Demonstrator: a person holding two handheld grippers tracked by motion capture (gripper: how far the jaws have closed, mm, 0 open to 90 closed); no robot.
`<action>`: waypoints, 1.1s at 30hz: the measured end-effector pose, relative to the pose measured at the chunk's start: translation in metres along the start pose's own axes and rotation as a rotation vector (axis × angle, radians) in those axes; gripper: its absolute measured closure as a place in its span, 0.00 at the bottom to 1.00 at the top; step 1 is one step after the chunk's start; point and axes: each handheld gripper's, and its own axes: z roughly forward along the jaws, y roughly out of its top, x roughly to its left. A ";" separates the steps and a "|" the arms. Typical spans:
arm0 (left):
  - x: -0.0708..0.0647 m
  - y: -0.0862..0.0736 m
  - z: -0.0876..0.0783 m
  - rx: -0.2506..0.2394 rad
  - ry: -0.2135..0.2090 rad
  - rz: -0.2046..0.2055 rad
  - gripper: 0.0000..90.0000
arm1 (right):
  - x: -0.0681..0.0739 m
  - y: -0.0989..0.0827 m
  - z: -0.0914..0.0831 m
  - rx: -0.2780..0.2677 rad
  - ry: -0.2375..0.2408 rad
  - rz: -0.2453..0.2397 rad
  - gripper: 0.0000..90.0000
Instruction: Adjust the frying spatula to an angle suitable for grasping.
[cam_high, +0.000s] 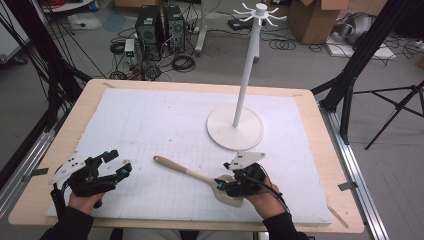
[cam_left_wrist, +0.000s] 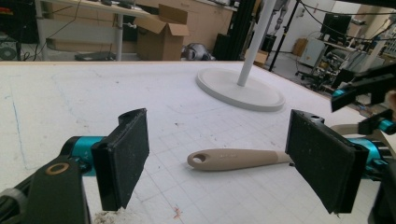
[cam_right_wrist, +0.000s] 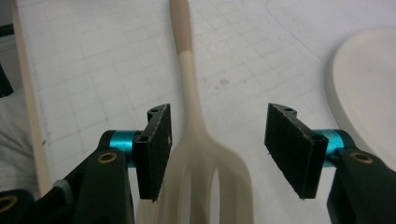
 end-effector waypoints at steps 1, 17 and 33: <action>0.000 0.000 0.000 0.001 0.000 0.001 0.24 | 0.000 -0.005 -0.005 -0.004 -0.003 0.011 0.40; -0.004 0.001 0.001 -0.007 -0.020 0.015 0.24 | -0.008 -0.023 -0.042 -0.161 -0.130 0.059 0.17; -0.007 0.001 0.000 -0.001 -0.017 0.030 0.24 | -0.010 -0.025 -0.043 -0.166 -0.128 0.069 0.20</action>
